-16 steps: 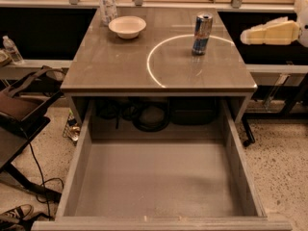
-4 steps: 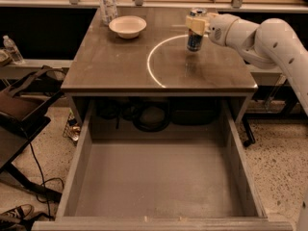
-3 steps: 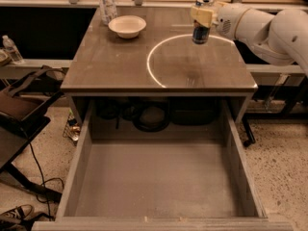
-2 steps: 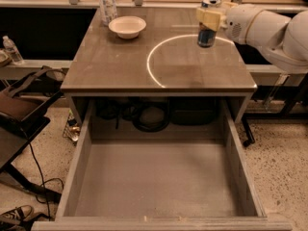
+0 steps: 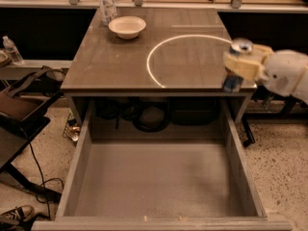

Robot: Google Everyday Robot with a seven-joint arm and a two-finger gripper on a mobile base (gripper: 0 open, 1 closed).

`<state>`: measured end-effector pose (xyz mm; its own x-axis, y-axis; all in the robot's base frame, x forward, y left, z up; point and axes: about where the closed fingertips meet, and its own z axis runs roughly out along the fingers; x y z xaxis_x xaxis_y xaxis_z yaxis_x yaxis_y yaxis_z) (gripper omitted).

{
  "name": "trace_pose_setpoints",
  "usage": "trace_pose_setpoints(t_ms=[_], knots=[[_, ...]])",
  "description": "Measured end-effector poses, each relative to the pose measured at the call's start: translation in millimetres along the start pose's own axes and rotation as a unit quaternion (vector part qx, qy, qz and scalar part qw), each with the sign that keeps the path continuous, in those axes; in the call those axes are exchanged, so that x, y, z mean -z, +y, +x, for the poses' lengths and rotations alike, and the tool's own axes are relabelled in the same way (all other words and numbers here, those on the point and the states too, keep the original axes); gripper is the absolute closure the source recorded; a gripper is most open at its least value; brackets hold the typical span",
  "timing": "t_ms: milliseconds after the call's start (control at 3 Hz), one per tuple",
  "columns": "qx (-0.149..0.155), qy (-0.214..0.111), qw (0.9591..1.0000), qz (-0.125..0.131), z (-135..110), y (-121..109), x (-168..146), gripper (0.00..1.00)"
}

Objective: Place redbull can into top drawer

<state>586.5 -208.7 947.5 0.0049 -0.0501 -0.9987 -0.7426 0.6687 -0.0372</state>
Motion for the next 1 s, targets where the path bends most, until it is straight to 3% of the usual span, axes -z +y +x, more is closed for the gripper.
trace_pose_setpoints(t_ms=[333,667,1000], knots=[[-0.019,0.005,0.9996,-0.022,36.9,19.2,56.5,1.0],[-0.013,0.006,0.9996,-0.026,37.6,23.9,51.4,1.0],[-0.014,0.005,0.9987,-0.048,62.1,53.8,32.0,1.0]])
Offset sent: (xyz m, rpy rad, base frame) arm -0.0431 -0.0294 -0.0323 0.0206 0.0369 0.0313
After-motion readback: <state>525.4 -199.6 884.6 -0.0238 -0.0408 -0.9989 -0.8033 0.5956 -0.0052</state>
